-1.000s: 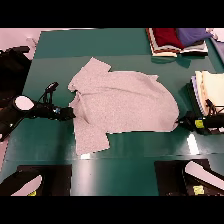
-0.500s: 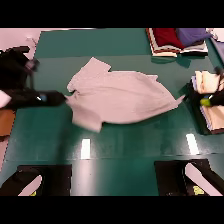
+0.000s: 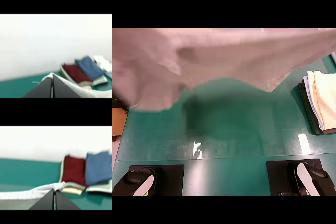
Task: Fold the shirts.
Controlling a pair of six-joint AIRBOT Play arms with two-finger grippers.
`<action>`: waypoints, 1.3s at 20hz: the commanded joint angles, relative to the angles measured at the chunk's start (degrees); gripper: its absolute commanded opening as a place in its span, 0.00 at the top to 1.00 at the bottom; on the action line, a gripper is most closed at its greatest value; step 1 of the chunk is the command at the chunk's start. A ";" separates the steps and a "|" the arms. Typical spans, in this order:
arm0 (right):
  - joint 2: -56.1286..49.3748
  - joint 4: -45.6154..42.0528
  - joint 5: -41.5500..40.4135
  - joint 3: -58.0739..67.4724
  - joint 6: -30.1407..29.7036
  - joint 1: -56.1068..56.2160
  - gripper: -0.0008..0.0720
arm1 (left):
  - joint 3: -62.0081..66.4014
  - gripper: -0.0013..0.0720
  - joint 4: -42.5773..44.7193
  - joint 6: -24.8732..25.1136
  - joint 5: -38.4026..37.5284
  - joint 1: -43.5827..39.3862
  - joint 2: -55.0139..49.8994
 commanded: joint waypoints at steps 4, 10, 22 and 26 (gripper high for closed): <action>-5.84 -1.25 10.27 18.43 4.96 -4.66 0.97 | 9.38 0.96 7.74 -0.04 -2.51 0.04 -2.91; -21.35 -1.95 19.37 18.75 6.82 6.32 0.97 | 8.20 0.96 7.74 -0.26 -18.69 0.04 -22.29; -53.11 -11.93 9.53 2.95 7.30 14.16 0.97 | -3.82 0.96 7.15 -0.09 -4.00 0.07 -56.08; -57.94 -12.26 10.40 11.32 7.23 14.16 0.97 | -3.78 0.96 6.91 0.76 -4.76 2.54 -56.33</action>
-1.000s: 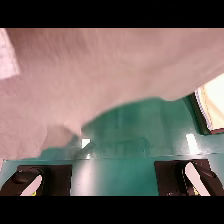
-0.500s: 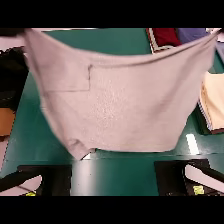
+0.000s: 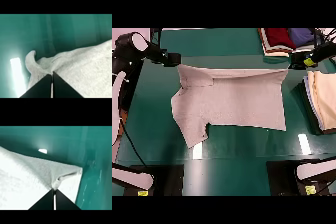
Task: Fold the shirts.
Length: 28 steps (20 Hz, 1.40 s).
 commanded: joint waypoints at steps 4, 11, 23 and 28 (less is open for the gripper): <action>-3.74 -0.76 5.07 4.39 -1.62 0.20 0.97 | -0.37 0.96 -3.37 7.28 -9.88 5.68 -1.77; -1.73 -0.04 0.90 -9.07 -1.40 0.50 0.97 | -9.81 0.96 -6.10 8.07 -5.35 5.81 -1.95; 10.36 4.17 0.81 -18.34 -2.40 1.14 0.43 | -24.06 0.26 -0.94 3.58 -16.13 7.17 11.21; 23.12 4.35 -2.91 -30.88 -2.47 1.14 0.43 | -53.99 0.26 -3.61 2.56 -10.82 7.17 30.03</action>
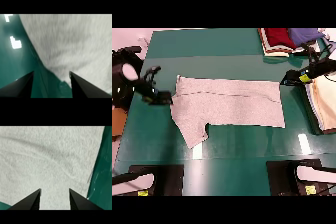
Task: Fold the shirts.
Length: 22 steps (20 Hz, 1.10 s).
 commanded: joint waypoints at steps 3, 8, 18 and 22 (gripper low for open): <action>11.02 0.31 -5.49 -10.78 -0.20 0.04 0.43 | -24.13 0.27 -8.72 -0.39 8.09 0.07 12.46; 13.18 0.50 -4.39 -12.17 -0.17 0.04 0.43 | -27.98 0.27 -22.27 5.57 20.52 0.04 12.20; 16.00 -2.21 1.16 -22.71 -0.24 -9.88 0.42 | -27.67 0.96 -23.06 5.92 18.64 0.07 14.08; 15.54 -1.09 1.51 -35.12 -0.24 -23.56 0.18 | -27.67 0.96 -22.93 7.43 18.21 0.07 14.40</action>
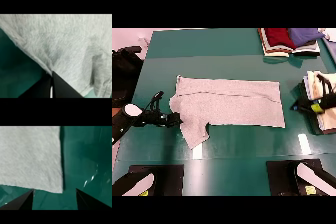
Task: Fold the shirts.
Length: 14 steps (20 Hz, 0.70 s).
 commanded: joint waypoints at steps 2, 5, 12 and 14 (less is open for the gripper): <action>-2.91 5.14 0.98 -11.26 -1.11 -11.93 0.27 | -0.02 0.96 -0.13 0.90 -0.70 0.00 0.35; -6.86 11.08 -2.47 -14.91 -3.06 -10.62 0.33 | -0.02 0.96 -0.15 0.87 -0.70 0.00 0.37; -10.64 12.07 -9.03 -8.96 -3.02 6.80 0.76 | -0.02 0.96 -0.07 0.83 -3.43 0.02 0.37; -10.45 7.61 -8.09 -6.23 -2.99 11.06 0.97 | -0.04 0.96 0.42 0.79 -7.52 0.00 1.27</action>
